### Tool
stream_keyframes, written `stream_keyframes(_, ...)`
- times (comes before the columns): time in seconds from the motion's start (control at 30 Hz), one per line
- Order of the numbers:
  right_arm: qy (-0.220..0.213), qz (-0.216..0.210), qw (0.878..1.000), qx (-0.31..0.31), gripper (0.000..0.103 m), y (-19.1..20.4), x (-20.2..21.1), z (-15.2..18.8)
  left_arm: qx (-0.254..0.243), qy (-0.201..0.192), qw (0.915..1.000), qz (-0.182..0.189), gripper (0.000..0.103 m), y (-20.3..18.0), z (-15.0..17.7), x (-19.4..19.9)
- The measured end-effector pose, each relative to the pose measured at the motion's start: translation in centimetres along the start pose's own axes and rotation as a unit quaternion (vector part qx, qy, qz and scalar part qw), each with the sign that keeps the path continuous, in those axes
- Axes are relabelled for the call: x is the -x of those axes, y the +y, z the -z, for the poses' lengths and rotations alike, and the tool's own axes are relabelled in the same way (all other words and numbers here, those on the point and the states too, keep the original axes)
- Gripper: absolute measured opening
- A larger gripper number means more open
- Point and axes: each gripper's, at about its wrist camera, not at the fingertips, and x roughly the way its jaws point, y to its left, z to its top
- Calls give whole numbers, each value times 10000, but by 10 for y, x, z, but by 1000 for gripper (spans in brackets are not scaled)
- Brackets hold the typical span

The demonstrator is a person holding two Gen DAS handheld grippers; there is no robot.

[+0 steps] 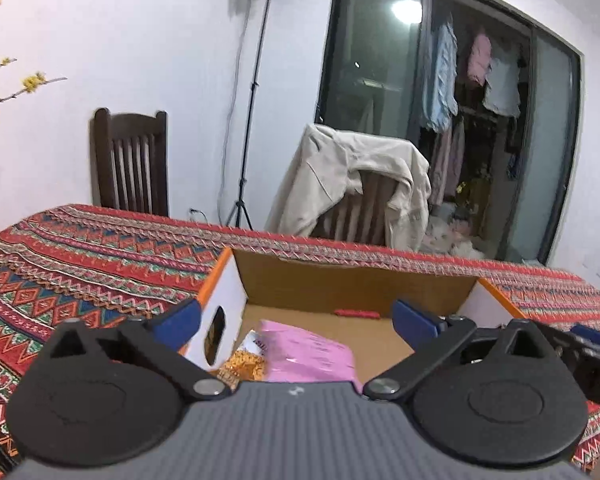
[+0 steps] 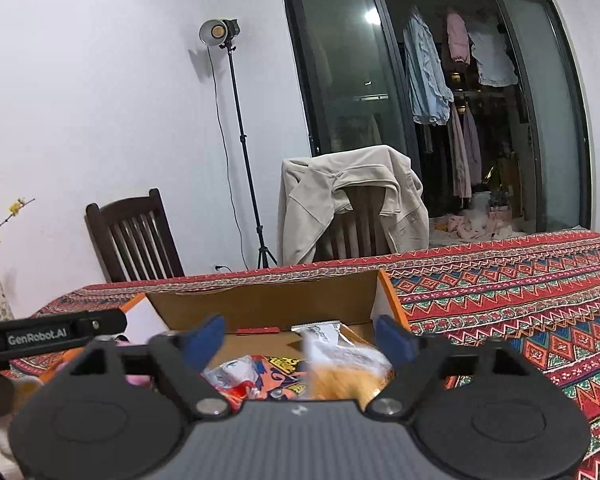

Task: Organize snacks
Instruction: 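Lift both open tools out of the box and move back to the pile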

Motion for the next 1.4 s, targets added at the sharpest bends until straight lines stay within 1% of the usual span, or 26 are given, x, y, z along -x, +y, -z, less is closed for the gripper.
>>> stream_keyframes(0.03, 8, -22, 10000, 20, 94, 1, 0, 1, -6, -9, 10000, -38, 103, 0, -1, 0)
stream_keyframes(0.07, 6, -20, 10000, 48, 103, 2, 0, 2, -8, -12, 10000, -81, 103, 0, -1, 0)
stream_keyframes(0.2, -23, 107, 9996, 243, 103, 8, 0, 5, 18, 17, 10000, -95, 103, 1, -1, -2)
stream_keyframes(0.47, -52, 139, 9996, 251, 103, 9, 3, 4, -108, -34, 9999, -36, 103, -2, -2, 5)
stream_keyframes(0.7, -130, 135, 9993, 312, 103, 14, 9, -5, -135, -92, 9998, 63, 103, -6, -8, 15)
stream_keyframes(0.87, -34, 130, 9995, 294, 103, 15, 15, -14, -197, -107, 9997, 5, 103, -6, -15, 25)
stream_keyframes(1.13, 12, 197, 9991, 381, 103, 18, 42, -20, -200, -10, 9998, -13, 103, 5, -18, 45)
stream_keyframes(1.27, 69, 194, 9987, 469, 103, 19, 60, -18, -240, 1, 9997, 37, 103, 8, -17, 62)
stream_keyframes(1.4, 80, 191, 9982, 556, 103, 21, 81, -11, -219, 98, 9996, 121, 103, 15, -11, 79)
